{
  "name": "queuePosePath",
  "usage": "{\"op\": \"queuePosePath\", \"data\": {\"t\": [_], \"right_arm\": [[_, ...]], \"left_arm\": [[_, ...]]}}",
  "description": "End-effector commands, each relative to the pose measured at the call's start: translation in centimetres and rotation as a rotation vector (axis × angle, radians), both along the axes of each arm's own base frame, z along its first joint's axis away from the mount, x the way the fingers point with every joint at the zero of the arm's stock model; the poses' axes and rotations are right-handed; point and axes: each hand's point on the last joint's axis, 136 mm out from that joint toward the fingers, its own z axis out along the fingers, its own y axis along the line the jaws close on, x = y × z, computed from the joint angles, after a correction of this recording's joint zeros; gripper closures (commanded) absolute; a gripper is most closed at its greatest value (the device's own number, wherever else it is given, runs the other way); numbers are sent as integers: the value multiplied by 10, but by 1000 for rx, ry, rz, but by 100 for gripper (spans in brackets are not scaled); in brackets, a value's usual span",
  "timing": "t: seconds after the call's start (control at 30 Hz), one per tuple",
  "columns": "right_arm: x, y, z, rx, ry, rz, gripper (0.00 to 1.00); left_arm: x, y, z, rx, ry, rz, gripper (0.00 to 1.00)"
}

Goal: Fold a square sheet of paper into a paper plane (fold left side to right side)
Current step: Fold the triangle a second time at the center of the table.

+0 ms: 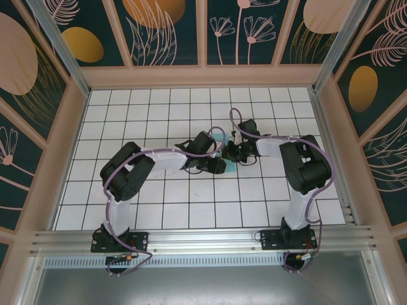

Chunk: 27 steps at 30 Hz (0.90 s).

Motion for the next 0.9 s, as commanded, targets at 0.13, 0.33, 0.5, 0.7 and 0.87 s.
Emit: {"op": "queuePosePath", "data": {"t": [0.13,0.33,0.5,0.7,0.87], "right_arm": [[-23,-20,-33,-96,108,-6,89],[-12,-15,-17,-38,77,-7,90],[-1,-9,12,57,8,-4,92],[-1,-6,36,93,-34,13,95],[-10,9,30,103,-20,38,96]], "left_arm": [[-17,16,-27,65,59,-1,72],[-34,30,-40,87,100,10,72],[-37,32,-44,88,110,12,73],[-38,27,-44,57,119,15,73],[-38,28,-46,60,120,16,74]]}}
